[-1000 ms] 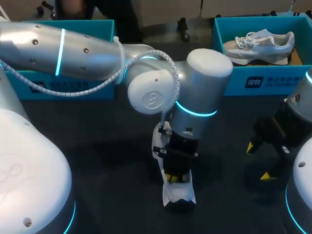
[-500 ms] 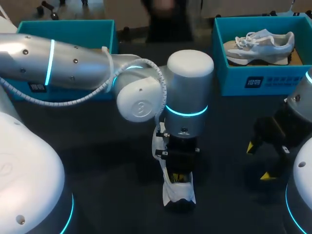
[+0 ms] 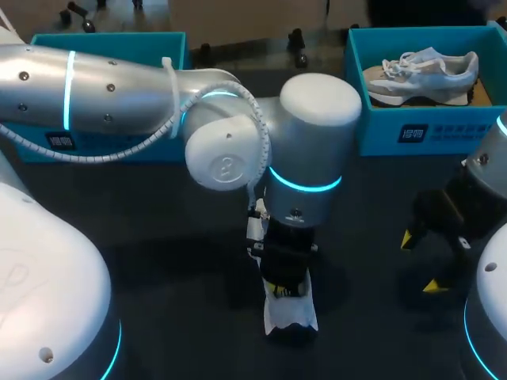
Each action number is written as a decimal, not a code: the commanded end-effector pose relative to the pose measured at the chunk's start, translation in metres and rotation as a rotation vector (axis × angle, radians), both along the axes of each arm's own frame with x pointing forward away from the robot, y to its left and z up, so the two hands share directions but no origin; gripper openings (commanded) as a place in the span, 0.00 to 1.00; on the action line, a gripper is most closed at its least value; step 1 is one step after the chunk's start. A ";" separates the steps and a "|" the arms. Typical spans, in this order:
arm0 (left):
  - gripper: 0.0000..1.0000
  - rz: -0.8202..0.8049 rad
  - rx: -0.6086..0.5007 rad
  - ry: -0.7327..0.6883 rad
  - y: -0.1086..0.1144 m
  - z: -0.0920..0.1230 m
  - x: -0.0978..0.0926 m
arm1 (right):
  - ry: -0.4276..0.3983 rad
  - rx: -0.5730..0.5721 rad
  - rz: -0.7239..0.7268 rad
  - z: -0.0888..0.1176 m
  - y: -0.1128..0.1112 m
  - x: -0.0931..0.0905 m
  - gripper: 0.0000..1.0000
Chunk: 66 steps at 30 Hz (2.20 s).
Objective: Take the shoe out of the shoebox, open the shoe tongue, remove and reinsert the insole, then place the shoe into the shoebox
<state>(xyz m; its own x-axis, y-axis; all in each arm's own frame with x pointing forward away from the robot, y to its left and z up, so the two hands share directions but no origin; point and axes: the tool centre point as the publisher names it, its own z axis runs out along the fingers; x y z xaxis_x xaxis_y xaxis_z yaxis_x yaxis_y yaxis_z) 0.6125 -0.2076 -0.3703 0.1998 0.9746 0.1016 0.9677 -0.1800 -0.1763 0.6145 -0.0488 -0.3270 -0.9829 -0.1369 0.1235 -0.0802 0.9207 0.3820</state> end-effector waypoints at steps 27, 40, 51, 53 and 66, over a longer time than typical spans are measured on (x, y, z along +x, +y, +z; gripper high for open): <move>0.00 0.140 -0.150 0.009 -0.023 -0.012 0.014 | -0.003 -0.001 0.000 -0.001 0.000 -0.001 1.00; 0.00 0.057 -0.072 0.034 -0.019 -0.022 -0.024 | -0.003 -0.001 0.000 -0.001 0.000 -0.001 1.00; 0.00 0.090 -0.014 0.026 -0.026 -0.053 -0.010 | -0.003 -0.001 0.000 -0.001 0.000 -0.001 1.00; 0.00 0.099 -0.046 0.021 -0.027 -0.056 -0.007 | -0.003 -0.001 0.000 -0.001 0.000 -0.001 1.00; 0.00 0.172 -0.166 -0.038 -0.036 -0.038 0.021 | -0.003 -0.001 0.000 -0.001 0.000 -0.001 1.00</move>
